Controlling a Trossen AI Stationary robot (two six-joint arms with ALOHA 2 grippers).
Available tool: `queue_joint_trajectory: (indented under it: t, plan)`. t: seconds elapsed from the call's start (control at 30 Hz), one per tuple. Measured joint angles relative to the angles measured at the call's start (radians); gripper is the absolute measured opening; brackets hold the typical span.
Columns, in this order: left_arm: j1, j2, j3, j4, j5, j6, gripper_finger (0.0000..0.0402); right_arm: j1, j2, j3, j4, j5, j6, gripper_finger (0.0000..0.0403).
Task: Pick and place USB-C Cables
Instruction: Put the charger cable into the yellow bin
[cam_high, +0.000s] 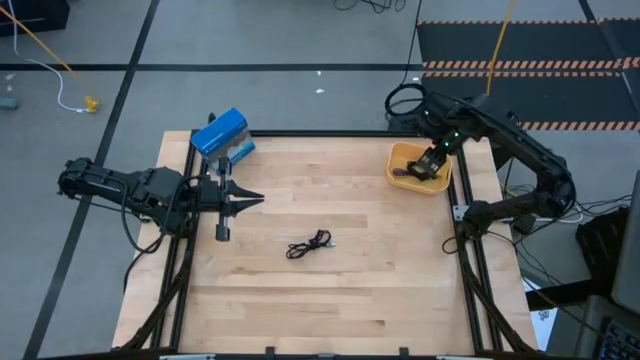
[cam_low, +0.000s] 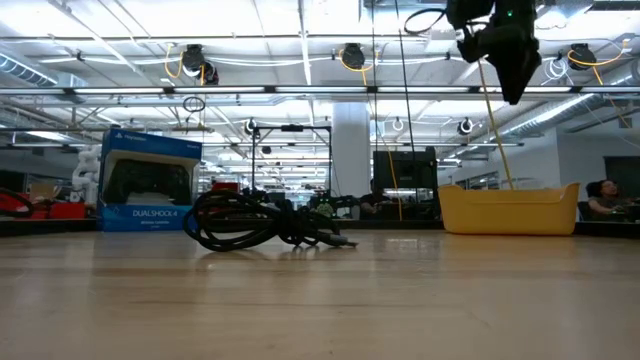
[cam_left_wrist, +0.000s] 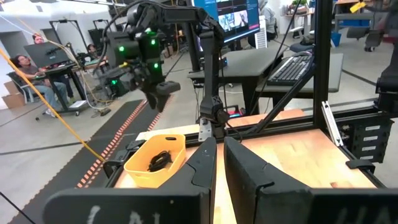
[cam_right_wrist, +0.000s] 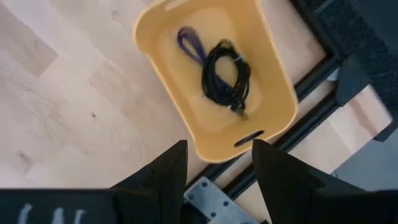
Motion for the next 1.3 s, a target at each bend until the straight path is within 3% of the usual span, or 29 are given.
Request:
queue_joint_trajectory:
  t: [0.37,0.57,0.87,1.3]
  plan:
    - [0.000,0.000,0.000,0.000,0.000,0.000,0.0035,0.061,-0.005,0.008,-0.001,-0.006,0.029,0.0161]
    - [0.000,0.000,0.000,0.000,0.000,0.000,0.0035,0.156,-0.005,0.008,-0.001,-0.111,0.090,0.0134]
    - [0.000,0.000,0.000,0.000,0.000,0.000,0.0035,0.356,-0.016,0.008,-0.002,-0.162,0.222,0.0092]
    - [0.000,0.000,0.000,0.001,0.000,0.000,0.0035,0.743,-0.031,0.064,0.011,-0.198,0.417,0.0039]
